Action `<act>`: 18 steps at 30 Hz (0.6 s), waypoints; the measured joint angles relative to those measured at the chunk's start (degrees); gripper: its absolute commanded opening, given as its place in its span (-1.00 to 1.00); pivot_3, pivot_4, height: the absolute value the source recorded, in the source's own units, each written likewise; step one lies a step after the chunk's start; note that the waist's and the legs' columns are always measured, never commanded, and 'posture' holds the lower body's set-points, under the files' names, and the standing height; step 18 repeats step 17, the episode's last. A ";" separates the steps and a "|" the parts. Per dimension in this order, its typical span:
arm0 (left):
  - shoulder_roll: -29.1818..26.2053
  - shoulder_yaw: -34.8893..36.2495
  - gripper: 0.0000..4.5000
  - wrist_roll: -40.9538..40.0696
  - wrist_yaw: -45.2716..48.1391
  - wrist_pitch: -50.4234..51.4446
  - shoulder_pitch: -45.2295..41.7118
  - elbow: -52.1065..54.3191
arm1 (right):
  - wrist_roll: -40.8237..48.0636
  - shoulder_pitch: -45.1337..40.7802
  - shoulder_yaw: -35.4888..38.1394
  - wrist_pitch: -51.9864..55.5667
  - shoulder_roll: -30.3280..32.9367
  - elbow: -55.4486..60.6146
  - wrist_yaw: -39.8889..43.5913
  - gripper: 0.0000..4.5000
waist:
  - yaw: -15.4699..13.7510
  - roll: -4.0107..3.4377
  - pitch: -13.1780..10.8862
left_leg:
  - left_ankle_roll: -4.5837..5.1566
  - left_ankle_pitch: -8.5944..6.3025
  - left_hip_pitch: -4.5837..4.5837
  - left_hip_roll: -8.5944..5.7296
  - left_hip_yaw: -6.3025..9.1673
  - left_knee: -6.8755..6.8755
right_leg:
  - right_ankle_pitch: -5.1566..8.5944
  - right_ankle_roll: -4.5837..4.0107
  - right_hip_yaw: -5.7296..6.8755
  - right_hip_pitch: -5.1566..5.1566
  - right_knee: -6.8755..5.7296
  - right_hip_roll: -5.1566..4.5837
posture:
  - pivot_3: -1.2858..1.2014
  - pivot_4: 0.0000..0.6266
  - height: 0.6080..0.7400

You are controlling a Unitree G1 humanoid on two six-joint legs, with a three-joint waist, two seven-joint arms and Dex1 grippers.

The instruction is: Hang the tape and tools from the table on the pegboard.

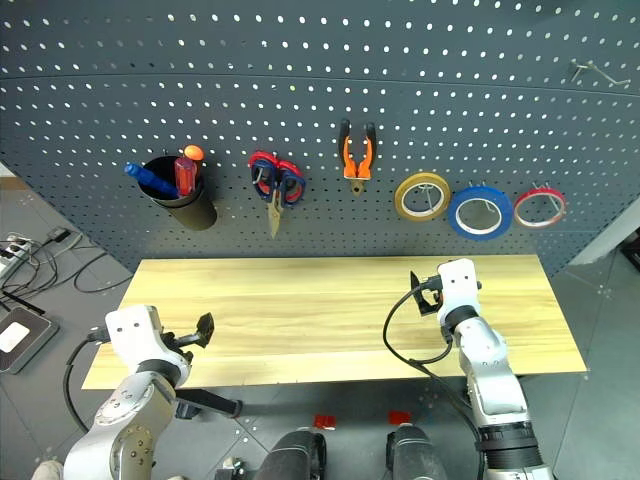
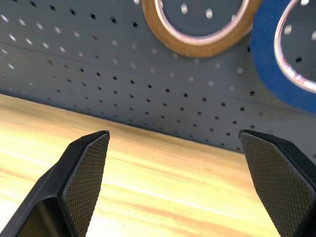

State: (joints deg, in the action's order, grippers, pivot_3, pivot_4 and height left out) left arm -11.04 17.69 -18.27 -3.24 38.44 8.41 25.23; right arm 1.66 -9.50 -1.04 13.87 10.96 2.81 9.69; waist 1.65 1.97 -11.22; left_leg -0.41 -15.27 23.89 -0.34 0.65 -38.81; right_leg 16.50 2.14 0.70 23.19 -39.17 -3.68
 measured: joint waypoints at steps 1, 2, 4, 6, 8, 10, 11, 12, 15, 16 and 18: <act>0.08 -0.60 0.99 0.47 0.06 -0.18 0.14 0.00 | -0.07 0.00 -0.10 0.05 -0.21 -0.45 -0.03 1.00 | -0.01 0.00 0.00 | 0.01 -0.01 0.01 0.00 -0.01 0.00 | 0.00 0.00 0.00 0.00 0.02 0.00 | -0.04 -0.44 1.00; 0.30 -0.80 0.99 0.63 0.06 -0.37 0.15 0.00 | -0.07 0.00 -0.13 0.14 -0.33 -0.68 -0.02 1.00 | -0.02 0.00 0.00 | 0.01 -0.01 0.01 0.00 -0.01 0.00 | 0.00 0.00 -0.01 0.00 0.03 -0.01 | -0.04 -0.44 1.00; 0.97 -0.85 0.99 0.81 0.08 -1.00 0.15 0.00 | -0.07 -0.06 -0.10 0.31 -0.47 -0.94 -0.03 1.00 | -0.02 -0.01 0.00 | 0.03 -0.03 0.01 0.00 -0.03 0.00 | 0.00 0.00 -0.02 0.00 0.05 -0.01 | -0.03 -0.42 1.00; 0.89 -1.07 0.99 1.49 0.31 -1.61 0.07 -0.06 | -0.15 -0.43 -0.04 0.65 -0.51 -1.50 -0.24 1.00 | -0.01 -0.01 0.01 | 0.03 -0.03 0.00 0.01 -0.03 0.00 | 0.00 0.00 -0.01 0.00 0.05 -0.01 | -0.03 -0.42 1.00; -0.09 -1.46 0.99 2.27 0.87 -2.24 -0.36 -0.85 | -0.27 -0.70 0.07 1.40 -0.50 -2.12 -0.74 1.00 | -0.02 -0.02 0.01 | 0.03 -0.03 0.00 0.01 -0.03 0.01 | 0.00 0.00 -0.01 0.00 0.05 0.00 | -0.03 -0.42 1.00; -0.70 -1.51 0.99 2.90 1.61 -2.92 -1.76 -2.34 | -0.27 -0.81 0.55 2.15 -0.50 -2.81 -1.23 1.00 | -0.10 -0.03 0.01 | 0.03 -0.04 0.01 -0.01 -0.03 0.00 | 0.00 0.00 0.00 -0.01 0.05 -0.01 | -0.02 -0.41 1.00; -1.25 -1.59 0.99 3.00 2.10 -3.18 -2.76 -3.43 | -0.27 -0.92 0.81 2.49 -0.51 -3.13 -1.36 1.00 | -0.15 -0.03 0.01 | 0.04 -0.04 0.01 -0.01 -0.03 0.00 | 0.00 0.00 0.00 -0.01 0.05 -0.01 | -0.02 -0.40 1.00; -1.99 -1.60 0.99 3.03 2.98 -3.67 -4.07 -4.86 | -0.28 -1.05 1.05 2.87 -0.50 -3.24 -1.58 1.00 | -0.16 -0.03 0.01 | 0.04 -0.04 0.01 -0.01 -0.03 0.00 | 0.00 0.00 0.01 -0.01 0.06 -0.01 | -0.02 -0.40 1.00; -2.83 -1.66 0.99 2.98 5.01 -4.32 -6.75 -7.26 | -0.35 -1.38 1.28 3.01 -0.48 -3.25 -2.19 1.00 | -0.02 -0.04 0.02 | 0.04 -0.04 0.00 0.00 -0.04 0.01 | 0.00 0.00 0.00 -0.01 0.07 0.00 | -0.02 -0.40 1.00; -2.85 -1.82 0.99 2.95 5.56 -4.70 -7.29 -8.18 | -0.38 -1.43 1.37 3.03 -0.48 -3.25 -2.32 1.00 | 0.03 -0.04 0.02 | 0.05 -0.05 0.00 0.00 -0.05 0.02 | 0.00 0.00 -0.01 -0.01 0.08 0.00 | -0.03 -0.40 1.00; -2.85 -1.97 0.99 2.93 5.96 -4.98 -7.72 -8.97 | -0.39 -1.44 1.46 3.09 -0.48 -3.25 -2.37 1.00 | 0.03 -0.04 0.02 | 0.05 -0.06 0.01 0.00 -0.06 0.03 | 0.00 0.00 -0.02 0.00 0.09 0.00 | -0.03 -0.40 1.00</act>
